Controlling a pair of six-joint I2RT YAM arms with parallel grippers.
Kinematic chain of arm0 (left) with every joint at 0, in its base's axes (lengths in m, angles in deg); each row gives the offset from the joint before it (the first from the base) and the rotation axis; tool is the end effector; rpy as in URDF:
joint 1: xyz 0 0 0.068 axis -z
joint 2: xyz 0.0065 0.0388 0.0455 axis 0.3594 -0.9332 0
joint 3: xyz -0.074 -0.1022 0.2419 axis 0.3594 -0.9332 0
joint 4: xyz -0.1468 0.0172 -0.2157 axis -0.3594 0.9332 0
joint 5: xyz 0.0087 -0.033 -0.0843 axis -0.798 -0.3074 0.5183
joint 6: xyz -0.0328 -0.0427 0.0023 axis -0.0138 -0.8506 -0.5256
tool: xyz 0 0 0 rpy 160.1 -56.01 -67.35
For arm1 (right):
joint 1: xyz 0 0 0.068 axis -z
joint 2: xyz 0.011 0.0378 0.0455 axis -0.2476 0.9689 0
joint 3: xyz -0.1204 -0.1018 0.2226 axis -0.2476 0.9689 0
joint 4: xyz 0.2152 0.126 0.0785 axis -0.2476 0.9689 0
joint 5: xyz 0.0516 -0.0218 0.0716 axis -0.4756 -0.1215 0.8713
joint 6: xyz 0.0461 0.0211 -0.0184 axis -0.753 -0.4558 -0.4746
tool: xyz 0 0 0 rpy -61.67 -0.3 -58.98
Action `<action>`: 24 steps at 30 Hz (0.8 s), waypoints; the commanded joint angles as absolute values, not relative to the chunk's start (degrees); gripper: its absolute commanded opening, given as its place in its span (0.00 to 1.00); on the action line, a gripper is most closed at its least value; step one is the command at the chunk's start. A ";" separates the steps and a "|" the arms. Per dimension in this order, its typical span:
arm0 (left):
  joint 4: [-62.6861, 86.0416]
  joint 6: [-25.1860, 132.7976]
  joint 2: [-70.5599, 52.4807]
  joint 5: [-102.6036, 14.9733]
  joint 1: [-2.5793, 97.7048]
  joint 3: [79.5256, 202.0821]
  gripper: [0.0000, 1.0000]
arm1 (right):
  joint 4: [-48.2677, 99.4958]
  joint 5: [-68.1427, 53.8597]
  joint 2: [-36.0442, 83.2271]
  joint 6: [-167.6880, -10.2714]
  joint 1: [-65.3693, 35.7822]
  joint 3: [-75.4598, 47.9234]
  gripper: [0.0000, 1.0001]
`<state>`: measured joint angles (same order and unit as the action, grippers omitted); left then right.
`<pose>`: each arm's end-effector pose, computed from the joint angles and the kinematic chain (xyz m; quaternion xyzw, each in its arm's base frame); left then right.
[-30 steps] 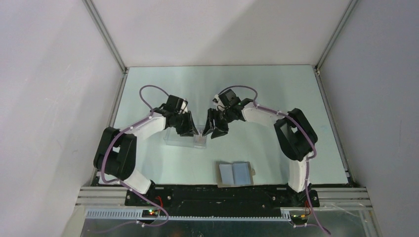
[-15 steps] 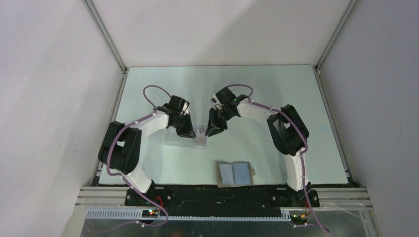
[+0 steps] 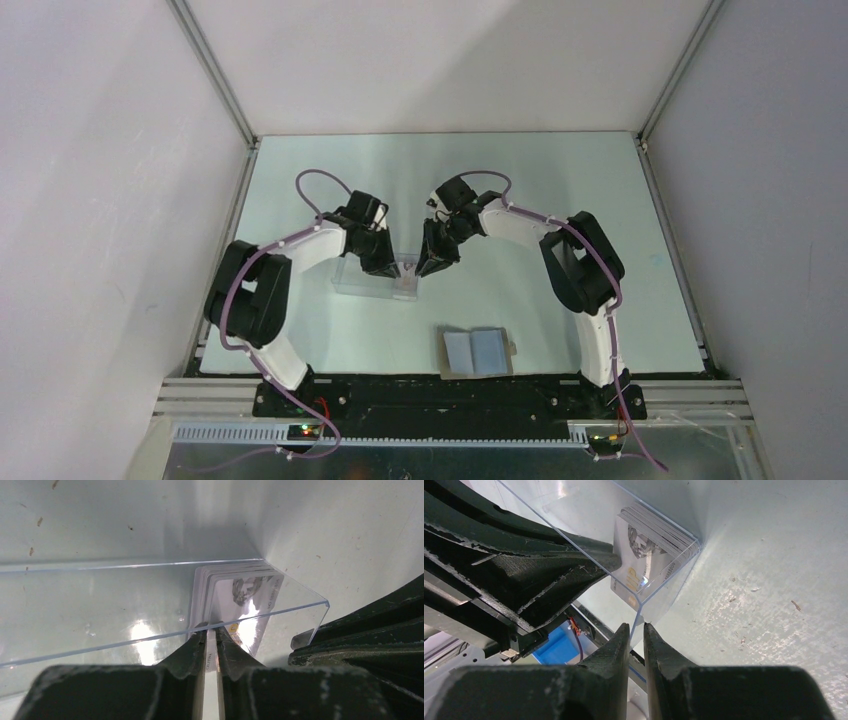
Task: Put the credit cards into the card holder
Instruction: Pick up the credit card from the storage box.
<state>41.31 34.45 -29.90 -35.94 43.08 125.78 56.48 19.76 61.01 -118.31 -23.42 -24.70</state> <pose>0.2927 -0.1291 0.1686 -0.0471 0.9689 -0.2123 0.1181 0.3291 0.2803 0.1744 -0.0814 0.9282 0.3630 0.0019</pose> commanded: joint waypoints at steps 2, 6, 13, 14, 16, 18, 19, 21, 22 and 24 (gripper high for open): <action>40.93 36.03 -31.01 -36.66 43.82 127.71 0.17 | 58.16 19.37 62.21 -117.09 -23.44 -26.20 0.19; 40.93 35.93 -31.10 -36.82 44.06 127.64 0.19 | 58.20 19.48 62.19 -117.05 -23.46 -26.10 0.19; 40.90 35.99 -31.64 -37.00 44.73 128.04 0.21 | 58.09 19.63 62.23 -117.05 -23.46 -26.04 0.19; 40.86 35.89 -31.68 -36.97 44.85 128.09 0.21 | 58.07 19.60 62.23 -117.06 -23.46 -26.03 0.19; 40.93 35.89 -31.88 -36.44 45.09 128.28 0.20 | 58.07 19.62 62.27 -117.06 -23.46 -26.01 0.19; 40.94 35.85 -31.97 -36.11 45.38 128.56 0.17 | 58.13 19.65 62.29 -117.06 -23.46 -26.00 0.19; 40.90 35.81 -31.87 -36.04 45.49 128.70 0.14 | 58.14 19.66 62.30 -117.06 -23.46 -26.01 0.19; 40.92 35.64 -31.41 -36.03 45.68 128.93 0.08 | 58.12 19.69 62.31 -117.06 -23.42 -26.01 0.19; 40.89 35.54 -31.00 -35.97 45.77 129.02 0.06 | 58.11 19.70 62.31 -117.06 -23.45 -25.96 0.19; 40.90 35.59 -30.43 -35.48 45.90 129.37 0.01 | 58.16 19.76 62.52 -117.12 -23.35 -25.90 0.19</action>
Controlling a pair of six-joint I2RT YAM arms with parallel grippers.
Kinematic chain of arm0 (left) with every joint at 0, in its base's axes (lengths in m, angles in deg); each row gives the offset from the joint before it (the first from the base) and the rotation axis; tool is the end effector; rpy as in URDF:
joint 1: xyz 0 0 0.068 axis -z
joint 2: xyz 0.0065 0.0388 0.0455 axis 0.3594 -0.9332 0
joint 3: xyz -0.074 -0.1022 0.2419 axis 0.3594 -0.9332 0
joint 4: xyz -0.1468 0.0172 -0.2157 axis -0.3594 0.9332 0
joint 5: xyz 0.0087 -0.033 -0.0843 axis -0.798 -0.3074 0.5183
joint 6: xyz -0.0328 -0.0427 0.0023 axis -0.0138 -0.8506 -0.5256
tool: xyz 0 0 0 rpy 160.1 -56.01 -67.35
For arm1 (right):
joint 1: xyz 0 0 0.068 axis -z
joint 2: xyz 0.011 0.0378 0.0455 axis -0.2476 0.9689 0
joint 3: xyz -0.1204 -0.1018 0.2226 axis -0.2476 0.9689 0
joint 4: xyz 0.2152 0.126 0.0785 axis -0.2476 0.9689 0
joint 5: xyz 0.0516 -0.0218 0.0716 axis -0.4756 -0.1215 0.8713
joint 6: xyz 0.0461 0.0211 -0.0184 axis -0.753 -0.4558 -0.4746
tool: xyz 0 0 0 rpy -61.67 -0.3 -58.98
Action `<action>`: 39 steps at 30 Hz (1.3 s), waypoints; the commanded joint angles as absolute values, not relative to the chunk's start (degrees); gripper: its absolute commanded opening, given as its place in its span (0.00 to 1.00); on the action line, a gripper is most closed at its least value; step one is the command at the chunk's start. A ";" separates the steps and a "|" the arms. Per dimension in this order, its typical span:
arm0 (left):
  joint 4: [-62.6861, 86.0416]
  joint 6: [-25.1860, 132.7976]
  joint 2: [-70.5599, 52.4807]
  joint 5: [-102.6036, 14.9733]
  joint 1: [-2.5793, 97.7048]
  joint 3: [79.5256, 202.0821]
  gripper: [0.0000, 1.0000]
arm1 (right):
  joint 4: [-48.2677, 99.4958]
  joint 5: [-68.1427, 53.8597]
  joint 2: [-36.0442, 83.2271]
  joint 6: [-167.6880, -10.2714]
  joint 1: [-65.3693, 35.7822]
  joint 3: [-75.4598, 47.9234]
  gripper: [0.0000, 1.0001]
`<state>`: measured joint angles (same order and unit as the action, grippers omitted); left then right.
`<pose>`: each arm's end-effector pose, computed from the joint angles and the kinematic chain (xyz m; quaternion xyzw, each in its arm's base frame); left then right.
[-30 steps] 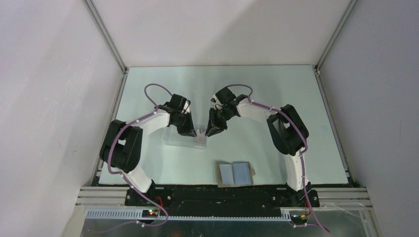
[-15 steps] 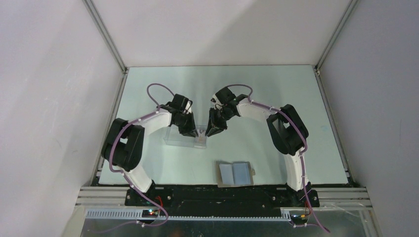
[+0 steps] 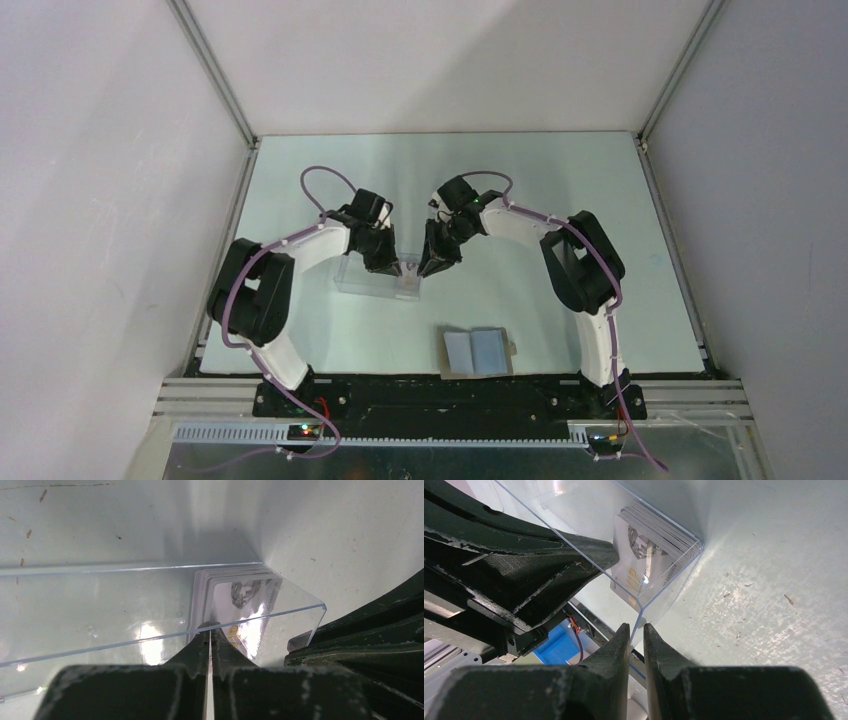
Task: Put the credit cards into the card holder
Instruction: Pick up the credit card from the storage box.
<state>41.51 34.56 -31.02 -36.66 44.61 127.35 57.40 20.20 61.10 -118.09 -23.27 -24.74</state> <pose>0.2952 -0.1390 0.1698 -0.0342 0.9698 -0.2093 0.1203 0.3287 0.2788 0.1733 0.0803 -0.9289 -0.3615 0.0060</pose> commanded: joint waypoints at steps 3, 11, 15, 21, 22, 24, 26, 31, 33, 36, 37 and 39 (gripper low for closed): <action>40.89 35.58 -29.54 -35.00 45.94 129.89 0.00 | 58.20 19.84 62.64 -117.23 -23.36 -25.96 0.19; 40.94 35.23 -25.58 -34.12 45.96 130.97 0.00 | 58.25 20.05 62.91 -117.20 -23.17 -26.05 0.19; 40.93 35.12 -24.24 -33.34 45.97 130.98 0.00 | 58.24 20.19 63.05 -117.19 -23.14 -26.00 0.19; 40.94 35.55 -25.63 -30.90 46.10 130.71 0.07 | 58.26 20.37 63.27 -117.15 -23.15 -25.85 0.19; 40.94 35.69 -25.69 -30.90 46.11 130.65 0.07 | 58.29 20.42 63.27 -117.15 -23.17 -25.83 0.19; 40.94 35.77 -25.86 -30.86 46.11 130.54 0.08 | 58.26 20.46 63.27 -117.15 -23.19 -25.70 0.19; 40.90 36.09 -26.33 -30.74 46.16 130.51 0.08 | 58.24 20.50 63.27 -117.06 -23.15 -25.71 0.19; 43.25 37.19 -26.42 -36.18 46.07 130.59 0.27 | 58.31 20.47 63.35 -117.01 -23.11 -25.67 0.19; 45.05 37.90 -26.70 -39.53 46.03 130.86 0.35 | 58.39 20.47 63.36 -116.91 -23.11 -25.60 0.19; 46.53 38.91 -27.00 -42.96 45.77 130.92 0.39 | 58.79 20.16 63.08 -116.70 -23.06 -25.54 0.19; 46.69 39.10 -26.99 -43.12 45.41 130.68 0.40 | 59.26 20.00 62.82 -116.35 -23.03 -25.51 0.20; 46.71 39.26 -26.43 -43.31 44.95 130.34 0.41 | 59.92 18.82 61.63 -115.78 -22.90 -25.39 0.21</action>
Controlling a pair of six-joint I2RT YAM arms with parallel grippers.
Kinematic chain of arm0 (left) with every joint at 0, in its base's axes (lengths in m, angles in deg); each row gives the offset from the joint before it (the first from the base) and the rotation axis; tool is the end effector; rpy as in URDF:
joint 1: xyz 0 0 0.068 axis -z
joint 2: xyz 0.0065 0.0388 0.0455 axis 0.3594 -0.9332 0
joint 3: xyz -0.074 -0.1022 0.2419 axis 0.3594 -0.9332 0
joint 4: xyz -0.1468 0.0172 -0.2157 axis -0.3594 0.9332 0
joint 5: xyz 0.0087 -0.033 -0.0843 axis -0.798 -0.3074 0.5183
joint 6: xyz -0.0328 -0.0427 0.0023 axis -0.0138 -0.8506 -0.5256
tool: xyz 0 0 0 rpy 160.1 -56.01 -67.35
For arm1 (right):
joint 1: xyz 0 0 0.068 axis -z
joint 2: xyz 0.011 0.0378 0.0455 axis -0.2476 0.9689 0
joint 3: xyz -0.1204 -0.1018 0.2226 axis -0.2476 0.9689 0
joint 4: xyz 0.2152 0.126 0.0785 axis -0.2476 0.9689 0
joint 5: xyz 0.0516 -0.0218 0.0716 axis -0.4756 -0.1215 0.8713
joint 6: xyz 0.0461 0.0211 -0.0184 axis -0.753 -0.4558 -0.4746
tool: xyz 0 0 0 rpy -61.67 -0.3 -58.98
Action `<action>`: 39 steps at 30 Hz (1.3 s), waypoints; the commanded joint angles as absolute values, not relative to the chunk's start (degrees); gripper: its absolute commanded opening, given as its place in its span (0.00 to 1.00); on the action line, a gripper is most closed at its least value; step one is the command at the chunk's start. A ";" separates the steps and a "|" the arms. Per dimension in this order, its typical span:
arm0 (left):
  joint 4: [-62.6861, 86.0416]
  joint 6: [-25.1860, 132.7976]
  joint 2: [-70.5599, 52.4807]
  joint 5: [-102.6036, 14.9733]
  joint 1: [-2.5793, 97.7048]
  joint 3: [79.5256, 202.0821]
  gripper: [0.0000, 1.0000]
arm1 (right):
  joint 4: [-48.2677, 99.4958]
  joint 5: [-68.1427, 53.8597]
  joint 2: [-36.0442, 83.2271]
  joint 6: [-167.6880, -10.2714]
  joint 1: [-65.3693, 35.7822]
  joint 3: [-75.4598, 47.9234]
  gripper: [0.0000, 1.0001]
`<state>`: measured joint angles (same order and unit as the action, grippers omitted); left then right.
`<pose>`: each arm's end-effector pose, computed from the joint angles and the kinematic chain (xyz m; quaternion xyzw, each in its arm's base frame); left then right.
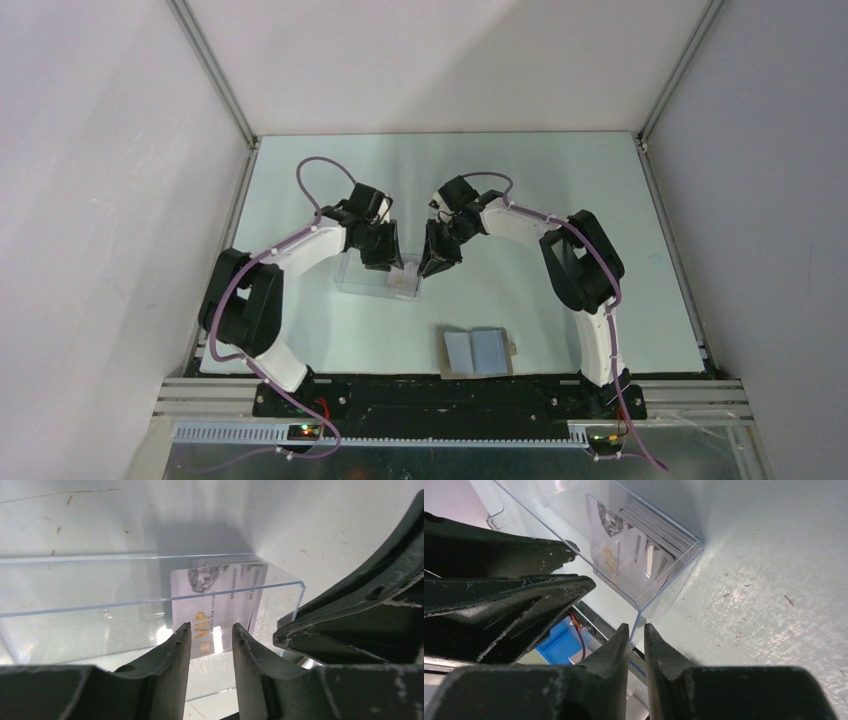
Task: Put the credit cards into the card holder
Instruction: Pick up the credit card from the storage box.
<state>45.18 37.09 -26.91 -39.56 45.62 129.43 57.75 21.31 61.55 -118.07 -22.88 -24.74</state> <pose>0.2896 -0.1408 0.1985 -0.0070 0.9686 -0.1950 0.1539 0.3300 0.2769 0.1702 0.0772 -0.9277 -0.3648 0.0160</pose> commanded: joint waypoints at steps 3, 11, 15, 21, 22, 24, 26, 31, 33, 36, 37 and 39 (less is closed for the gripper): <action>46.62 39.62 -24.62 -42.88 43.98 129.94 0.44 | 60.72 16.21 58.49 -115.01 -22.64 -25.29 0.24; 46.53 41.07 -21.13 -37.77 40.59 129.42 0.48 | 67.71 5.95 53.49 -109.79 -23.49 -29.98 0.34; 45.25 41.60 -21.95 -32.74 38.94 128.67 0.48 | 69.66 2.67 53.40 -107.88 -25.40 -34.77 0.34; 41.70 40.30 -23.51 -27.49 36.89 126.27 0.49 | 72.22 2.34 57.67 -105.43 -28.82 -41.22 0.24; 40.82 40.14 -23.80 -26.53 36.40 125.93 0.49 | 72.61 2.11 58.36 -105.27 -29.13 -41.89 0.22; 39.65 39.63 -24.00 -25.38 35.85 125.08 0.49 | 73.54 1.86 60.41 -104.96 -30.05 -43.39 0.16; 39.21 39.37 -24.18 -25.19 35.61 124.52 0.49 | 74.08 1.42 62.10 -104.87 -30.64 -44.03 0.12; 38.76 39.46 -25.02 -26.00 35.07 123.71 0.47 | 74.14 -0.21 65.29 -104.51 -31.58 -43.52 0.05; 38.82 39.47 -25.30 -26.61 35.05 123.33 0.46 | 73.83 -0.80 66.21 -104.38 -31.96 -43.28 0.04; 38.63 39.34 -26.03 -26.80 35.04 122.80 0.45 | 72.89 -1.49 67.60 -104.08 -32.48 -43.08 0.02; 38.49 39.35 -26.06 -26.73 35.04 122.74 0.45 | 72.73 -1.59 67.90 -103.95 -32.54 -43.08 0.02; 38.30 39.36 -26.17 -26.53 35.04 122.38 0.44 | 72.66 -2.43 68.66 -103.83 -32.81 -43.30 0.02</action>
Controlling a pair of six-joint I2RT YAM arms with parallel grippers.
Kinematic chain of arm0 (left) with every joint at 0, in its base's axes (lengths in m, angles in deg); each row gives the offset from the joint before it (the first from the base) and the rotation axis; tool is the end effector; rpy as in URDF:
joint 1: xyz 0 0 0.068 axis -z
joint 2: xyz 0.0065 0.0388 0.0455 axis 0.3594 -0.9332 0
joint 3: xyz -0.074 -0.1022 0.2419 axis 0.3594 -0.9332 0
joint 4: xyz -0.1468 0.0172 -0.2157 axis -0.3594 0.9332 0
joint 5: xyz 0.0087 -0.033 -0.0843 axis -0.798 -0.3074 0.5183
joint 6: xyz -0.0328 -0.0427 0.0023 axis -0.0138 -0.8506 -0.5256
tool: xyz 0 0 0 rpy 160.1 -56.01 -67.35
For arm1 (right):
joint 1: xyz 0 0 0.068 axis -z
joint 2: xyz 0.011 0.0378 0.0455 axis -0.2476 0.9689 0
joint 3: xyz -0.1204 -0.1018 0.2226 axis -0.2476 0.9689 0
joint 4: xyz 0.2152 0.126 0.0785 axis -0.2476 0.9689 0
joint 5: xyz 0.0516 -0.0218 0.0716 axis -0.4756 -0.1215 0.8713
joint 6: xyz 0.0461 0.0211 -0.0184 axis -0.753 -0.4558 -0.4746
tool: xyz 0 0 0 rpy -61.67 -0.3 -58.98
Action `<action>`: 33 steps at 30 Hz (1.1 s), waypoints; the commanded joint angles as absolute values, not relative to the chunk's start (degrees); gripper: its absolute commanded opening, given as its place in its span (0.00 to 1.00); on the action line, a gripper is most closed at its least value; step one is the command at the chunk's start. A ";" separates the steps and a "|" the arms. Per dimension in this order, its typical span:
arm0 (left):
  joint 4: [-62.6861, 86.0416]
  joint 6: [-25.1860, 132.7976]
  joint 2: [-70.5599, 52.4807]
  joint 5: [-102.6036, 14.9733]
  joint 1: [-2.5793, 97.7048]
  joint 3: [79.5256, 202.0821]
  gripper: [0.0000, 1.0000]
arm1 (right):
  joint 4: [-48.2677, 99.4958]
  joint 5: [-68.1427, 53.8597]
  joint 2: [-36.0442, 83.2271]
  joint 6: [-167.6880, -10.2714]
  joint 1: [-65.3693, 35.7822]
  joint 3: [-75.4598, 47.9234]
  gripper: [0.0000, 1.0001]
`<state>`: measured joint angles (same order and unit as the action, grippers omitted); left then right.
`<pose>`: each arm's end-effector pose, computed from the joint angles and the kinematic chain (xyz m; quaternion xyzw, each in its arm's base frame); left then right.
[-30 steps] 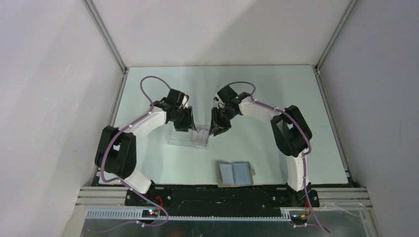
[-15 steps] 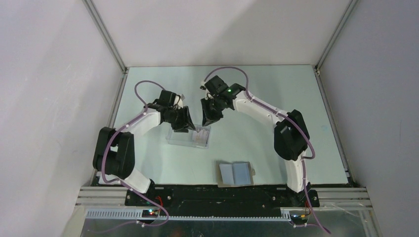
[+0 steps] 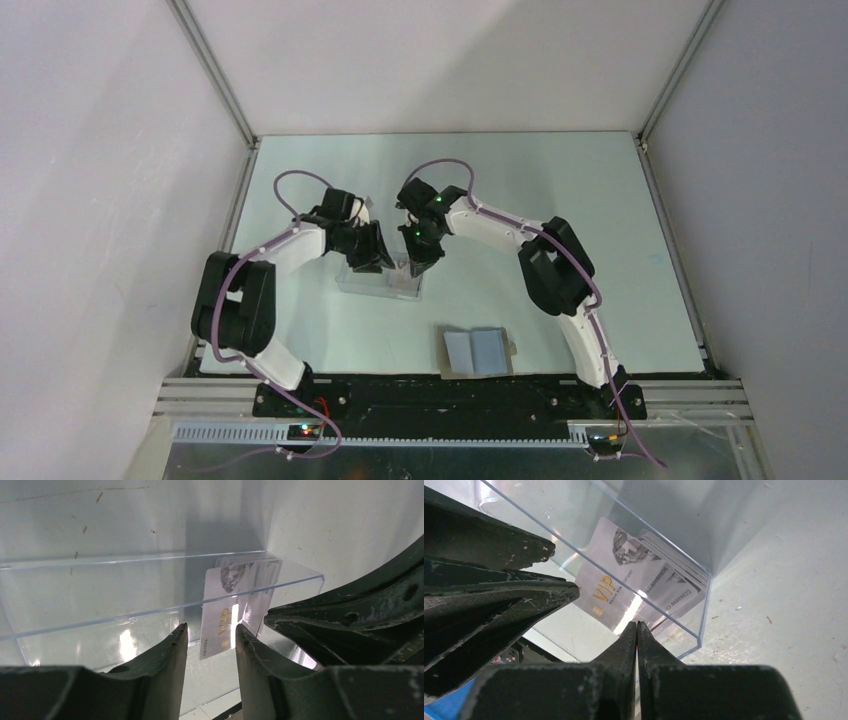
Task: Put the credit cards into the card holder
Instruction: Pick up the credit card from the storage box.
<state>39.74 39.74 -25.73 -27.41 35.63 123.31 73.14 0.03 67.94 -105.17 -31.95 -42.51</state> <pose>0.2948 -0.0920 0.1811 -0.0428 0.9510 -0.2725 0.1398 0.3126 0.3400 0.1952 -0.2196 0.9506 0.2062 0.0753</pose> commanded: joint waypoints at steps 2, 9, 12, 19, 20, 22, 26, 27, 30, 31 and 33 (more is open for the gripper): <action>38.06 39.26 -26.39 -26.25 35.04 122.22 0.43 | 72.89 -3.46 69.26 -103.69 -33.17 -43.48 0.02; 37.52 38.98 -28.16 -25.79 35.05 122.51 0.42 | 74.69 -7.07 71.51 -103.52 -33.96 -44.72 0.01; 37.17 38.90 -28.87 -25.25 35.04 122.43 0.40 | 75.45 -7.71 72.17 -103.60 -34.09 -44.74 0.00; 35.96 38.89 -30.44 -22.20 35.13 122.51 0.35 | 75.49 -7.49 72.19 -104.11 -34.18 -44.49 0.00; 35.81 38.85 -30.52 -21.38 35.13 122.56 0.35 | 75.43 -7.31 72.16 -104.12 -34.18 -44.53 0.00; 35.46 38.87 -30.91 -19.88 35.19 122.71 0.34 | 75.39 -7.23 72.11 -104.18 -34.16 -44.49 0.00; 35.05 38.74 -31.02 -18.65 35.14 122.91 0.25 | 75.42 -7.06 72.09 -104.20 -34.10 -44.49 0.00; 35.01 38.70 -30.89 -18.58 35.13 122.94 0.22 | 75.50 -7.05 72.16 -104.22 -34.09 -44.48 0.00; 34.69 38.65 -30.32 -17.07 35.14 122.98 0.18 | 75.47 -6.88 72.19 -104.20 -34.03 -44.49 0.00; 34.61 38.66 -30.23 -16.64 35.13 123.00 0.17 | 75.45 -6.83 72.20 -104.22 -33.92 -44.48 0.00; 34.46 38.70 -29.99 -15.12 35.13 123.14 0.14 | 75.47 -6.67 72.16 -104.29 -33.83 -44.53 0.00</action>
